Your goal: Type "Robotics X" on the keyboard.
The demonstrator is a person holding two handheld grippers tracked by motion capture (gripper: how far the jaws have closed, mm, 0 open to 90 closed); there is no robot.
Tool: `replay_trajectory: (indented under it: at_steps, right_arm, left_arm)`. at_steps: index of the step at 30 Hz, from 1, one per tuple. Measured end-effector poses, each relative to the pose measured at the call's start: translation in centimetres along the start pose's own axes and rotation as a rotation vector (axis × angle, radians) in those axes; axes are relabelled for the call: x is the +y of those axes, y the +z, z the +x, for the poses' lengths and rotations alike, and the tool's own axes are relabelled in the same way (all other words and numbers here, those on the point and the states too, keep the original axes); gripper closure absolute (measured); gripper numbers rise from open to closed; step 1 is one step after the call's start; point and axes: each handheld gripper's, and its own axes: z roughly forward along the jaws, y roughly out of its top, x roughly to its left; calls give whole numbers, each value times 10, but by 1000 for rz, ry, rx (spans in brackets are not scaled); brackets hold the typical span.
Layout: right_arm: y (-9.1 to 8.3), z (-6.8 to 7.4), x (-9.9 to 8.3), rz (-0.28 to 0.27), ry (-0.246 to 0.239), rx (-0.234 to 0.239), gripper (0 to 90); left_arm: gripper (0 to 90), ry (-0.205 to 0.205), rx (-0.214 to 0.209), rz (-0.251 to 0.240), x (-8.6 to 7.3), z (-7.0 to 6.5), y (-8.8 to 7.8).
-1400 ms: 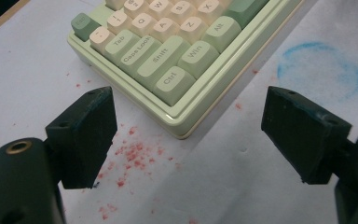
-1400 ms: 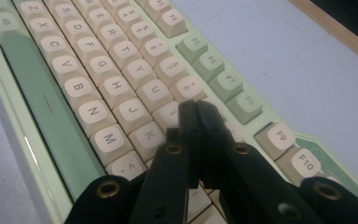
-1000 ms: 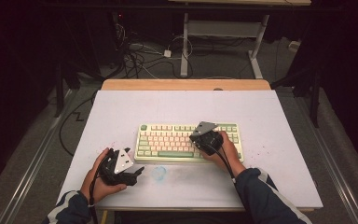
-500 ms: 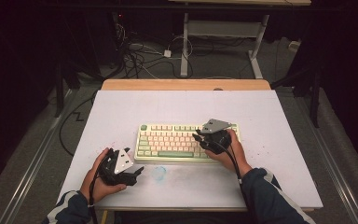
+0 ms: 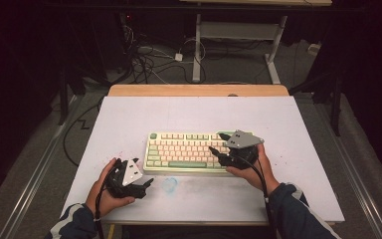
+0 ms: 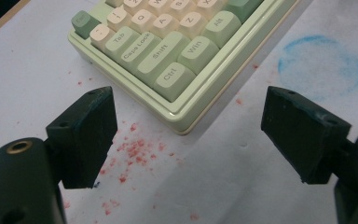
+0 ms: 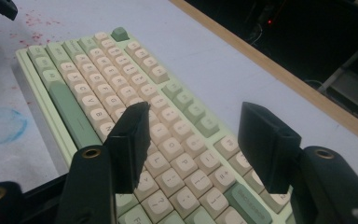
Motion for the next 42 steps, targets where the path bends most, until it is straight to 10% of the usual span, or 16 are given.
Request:
replay_trajectory:
  at_steps: [28,42]
  right_arm:
    - [-64,5,-48,-49,18,-150,257]
    - [-81,10,-81,5,15,-163,256]
  left_arm:
    - [193,-14,13,-5,2,-1,0]
    - [397,-62,-19,-33,15,-1,-6]
